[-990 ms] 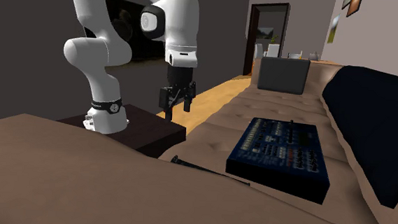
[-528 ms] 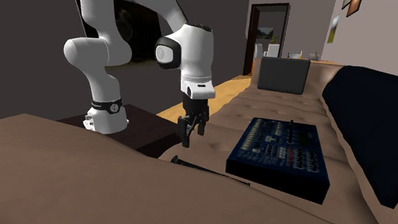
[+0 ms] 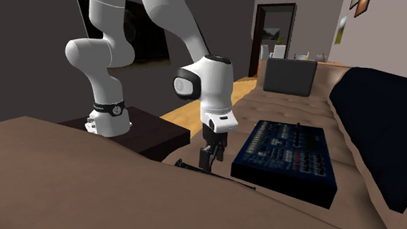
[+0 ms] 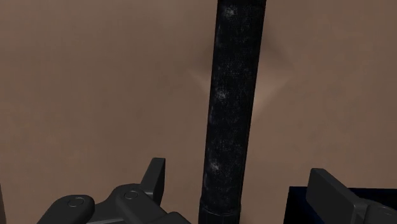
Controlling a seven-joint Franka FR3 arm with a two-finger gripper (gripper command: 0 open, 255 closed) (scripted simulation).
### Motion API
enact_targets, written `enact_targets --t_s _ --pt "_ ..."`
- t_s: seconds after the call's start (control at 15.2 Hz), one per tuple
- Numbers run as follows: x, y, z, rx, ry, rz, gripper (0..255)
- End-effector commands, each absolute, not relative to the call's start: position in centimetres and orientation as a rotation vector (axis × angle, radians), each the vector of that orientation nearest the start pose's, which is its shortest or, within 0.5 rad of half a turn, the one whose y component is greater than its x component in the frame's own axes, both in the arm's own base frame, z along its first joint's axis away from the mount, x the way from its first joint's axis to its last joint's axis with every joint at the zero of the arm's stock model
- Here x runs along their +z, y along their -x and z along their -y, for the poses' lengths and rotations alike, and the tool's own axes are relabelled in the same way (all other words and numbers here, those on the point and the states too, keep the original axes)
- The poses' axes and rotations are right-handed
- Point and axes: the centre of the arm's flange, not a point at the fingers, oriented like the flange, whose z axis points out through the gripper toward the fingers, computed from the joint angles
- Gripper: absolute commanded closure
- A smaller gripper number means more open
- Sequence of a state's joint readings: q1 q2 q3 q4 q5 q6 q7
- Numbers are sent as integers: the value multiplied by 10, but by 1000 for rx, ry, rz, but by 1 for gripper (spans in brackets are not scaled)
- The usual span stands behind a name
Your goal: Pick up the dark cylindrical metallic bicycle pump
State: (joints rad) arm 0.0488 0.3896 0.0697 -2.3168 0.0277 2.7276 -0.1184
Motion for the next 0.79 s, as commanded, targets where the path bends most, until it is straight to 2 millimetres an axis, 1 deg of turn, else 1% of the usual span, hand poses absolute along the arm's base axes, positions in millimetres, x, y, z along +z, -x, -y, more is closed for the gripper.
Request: enact_targets --t_s 0.0,0.33,0.46,0.53,0.73 --pt "163 -522 -63 -38 3086 323 0" --pt "137 -522 -63 -38 3086 323 0" --pt "134 -522 -63 -38 3086 323 0" --pt "134 -523 -62 -38 3086 323 255" --pt "134 -522 -62 -38 3086 323 255"
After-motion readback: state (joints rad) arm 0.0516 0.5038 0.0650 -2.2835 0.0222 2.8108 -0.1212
